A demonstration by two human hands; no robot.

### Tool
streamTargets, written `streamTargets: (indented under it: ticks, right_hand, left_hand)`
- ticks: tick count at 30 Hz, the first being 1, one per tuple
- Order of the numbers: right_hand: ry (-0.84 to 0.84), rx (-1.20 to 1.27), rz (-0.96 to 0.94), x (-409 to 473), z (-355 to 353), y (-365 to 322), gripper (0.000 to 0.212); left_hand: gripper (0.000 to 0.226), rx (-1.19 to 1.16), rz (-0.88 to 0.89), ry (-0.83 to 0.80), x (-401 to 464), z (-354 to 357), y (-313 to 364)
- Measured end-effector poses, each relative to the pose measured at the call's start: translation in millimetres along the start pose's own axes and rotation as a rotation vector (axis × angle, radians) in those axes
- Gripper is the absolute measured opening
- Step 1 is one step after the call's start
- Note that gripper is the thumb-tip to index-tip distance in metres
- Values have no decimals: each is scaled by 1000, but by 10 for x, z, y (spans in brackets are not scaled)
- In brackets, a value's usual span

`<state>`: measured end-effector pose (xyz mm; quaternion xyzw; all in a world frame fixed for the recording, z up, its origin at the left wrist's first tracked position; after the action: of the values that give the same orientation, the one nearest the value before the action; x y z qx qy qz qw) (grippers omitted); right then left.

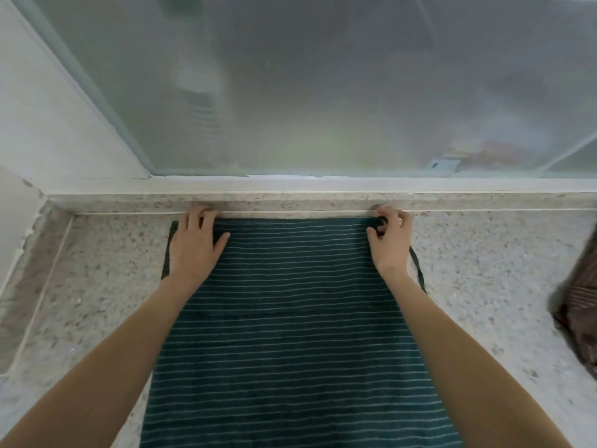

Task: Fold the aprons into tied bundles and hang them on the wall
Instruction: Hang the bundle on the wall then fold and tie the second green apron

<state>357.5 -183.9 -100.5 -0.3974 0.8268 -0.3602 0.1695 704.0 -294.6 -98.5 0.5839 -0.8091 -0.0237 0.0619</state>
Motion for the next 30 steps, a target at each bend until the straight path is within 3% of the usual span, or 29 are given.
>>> streamTargets:
  ticks: [2, 4, 7, 11, 18, 21, 23, 25, 28, 30]
  right_hand:
    - [4, -106, -203, -238, 19, -83, 30]
    - [-102, -344, -324, -421, 164, -57, 44]
    - [-328, -639, -289, -527, 414, 105, 76]
    - [-367, -741, -232, -477, 575, 82, 82]
    - [-379, -676, -227, -535, 883, -166, 80]
    - [-373, -336, -217, -559, 786, -278, 62]
    - [-302, -11, -189, -614, 495, -377, 44]
    - [-214, 112, -211, -772, 106, -443, 32]
    - [-82, -47, -149, -1238, -533, -150, 25]
    - [-85, -220, 23, -1612, -846, 246, 29]
  left_hand:
    - [49, -26, -3, 5, -182, 22, 77]
    - [67, -38, -51, -163, -326, 198, 117]
    - [89, 29, -88, -329, -430, 470, 95]
    - [93, 77, -81, -322, -340, 542, -38]
    - [88, 84, -87, -292, -281, 464, -452]
    - [79, 52, -101, -248, -323, 378, -464]
    - [67, -31, -56, -111, -355, 170, -304]
    - [54, -144, 38, 2, -401, -72, 1]
    - [36, -311, 216, -30, -634, -285, 752]
    - [32, -419, 353, -74, -843, -351, 1288]
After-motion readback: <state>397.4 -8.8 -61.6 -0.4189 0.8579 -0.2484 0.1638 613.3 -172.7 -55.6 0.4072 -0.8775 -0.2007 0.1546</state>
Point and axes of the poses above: each hand's wrist, its own x-axis towards the middle knuckle, its own z-axis out of the palm, y = z × x, the point moved 7 cm from there along x, towards the middle knuckle, and after that the axes turned 5 degrees about x, right-handed, at the moved point
